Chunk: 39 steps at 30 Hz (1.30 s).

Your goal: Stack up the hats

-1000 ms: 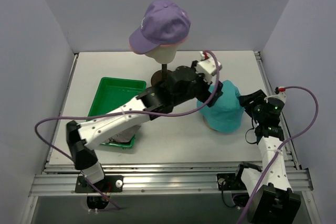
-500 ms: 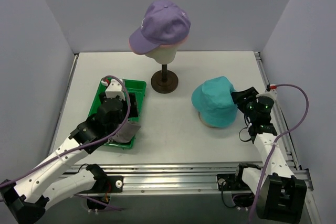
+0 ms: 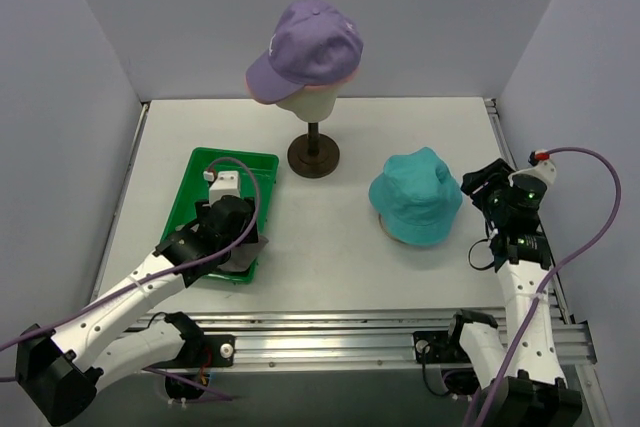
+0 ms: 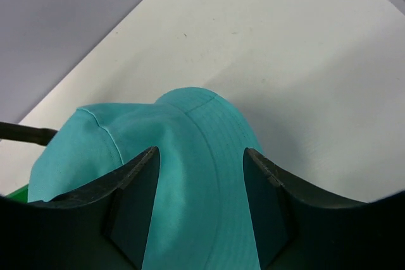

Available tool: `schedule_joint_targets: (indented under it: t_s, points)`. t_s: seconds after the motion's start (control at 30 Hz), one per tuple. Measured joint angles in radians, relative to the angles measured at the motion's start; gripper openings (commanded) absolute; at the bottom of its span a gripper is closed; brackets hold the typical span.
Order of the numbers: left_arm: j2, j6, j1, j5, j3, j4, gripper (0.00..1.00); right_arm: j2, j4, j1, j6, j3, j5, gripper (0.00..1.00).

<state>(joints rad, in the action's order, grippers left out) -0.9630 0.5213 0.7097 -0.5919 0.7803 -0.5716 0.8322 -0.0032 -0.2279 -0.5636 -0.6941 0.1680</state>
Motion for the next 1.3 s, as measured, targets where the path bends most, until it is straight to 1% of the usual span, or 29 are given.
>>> schedule_joint_targets:
  t_s: [0.07,0.13,0.17,0.2,0.23,0.3,0.33,0.43,0.57,0.67,0.77,0.83,1.0,1.13,1.23,1.3]
  points:
    - [0.001,0.005,0.000,0.020,-0.021,0.000,0.75,-0.028,-0.045,0.000,0.019,0.000,-0.009,0.52]
    - [-0.011,0.014,0.000,0.034,-0.035,0.004,0.67,-0.054,-0.091,0.000,0.035,-0.006,-0.011,0.52]
    - [-0.021,0.020,0.000,0.040,-0.039,0.007,0.61,-0.066,-0.111,0.000,0.042,-0.013,-0.011,0.52]
    - [-0.031,0.023,0.000,0.046,-0.044,0.016,0.51,-0.079,-0.129,0.000,0.047,-0.022,-0.010,0.52]
    - [-0.041,0.027,0.000,0.055,-0.051,0.031,0.30,-0.090,-0.143,0.000,0.052,-0.032,-0.007,0.52]
    - [-0.052,0.029,0.000,0.071,-0.065,0.056,0.10,-0.117,-0.156,0.000,0.065,-0.050,0.018,0.52]
    - [-0.051,0.024,0.000,0.080,-0.071,0.062,0.03,-0.130,-0.161,0.000,0.072,-0.060,0.035,0.52]
    - [-0.028,0.006,-0.001,0.107,-0.078,0.076,0.02,-0.158,-0.171,0.014,0.095,-0.097,0.086,0.54]
    - [0.029,-0.028,-0.003,0.136,-0.054,0.074,0.02,-0.130,-0.172,0.047,0.103,-0.175,0.123,0.55]
    - [0.038,-0.056,-0.003,0.147,0.029,0.048,0.02,-0.031,-0.168,0.101,0.109,-0.276,0.130,0.55]
    - [0.035,-0.082,0.003,0.151,0.145,0.015,0.02,0.051,-0.156,0.202,0.117,-0.345,0.116,0.56]
    - [0.037,-0.095,0.014,0.151,0.215,0.004,0.02,0.086,-0.138,0.306,0.127,-0.361,0.109,0.56]
    - [0.043,-0.142,0.058,0.165,0.337,-0.028,0.02,0.131,-0.051,0.636,0.216,-0.367,0.100,0.58]
    - [0.032,-0.183,0.074,0.253,0.413,-0.069,0.02,0.161,0.043,0.880,0.339,-0.367,0.126,0.58]
    - [0.045,-0.202,0.074,0.343,0.433,-0.074,0.02,0.169,0.110,1.013,0.425,-0.357,0.155,0.58]
    - [0.068,-0.208,0.074,0.415,0.433,-0.072,0.02,0.170,0.167,1.067,0.469,-0.336,0.185,0.57]
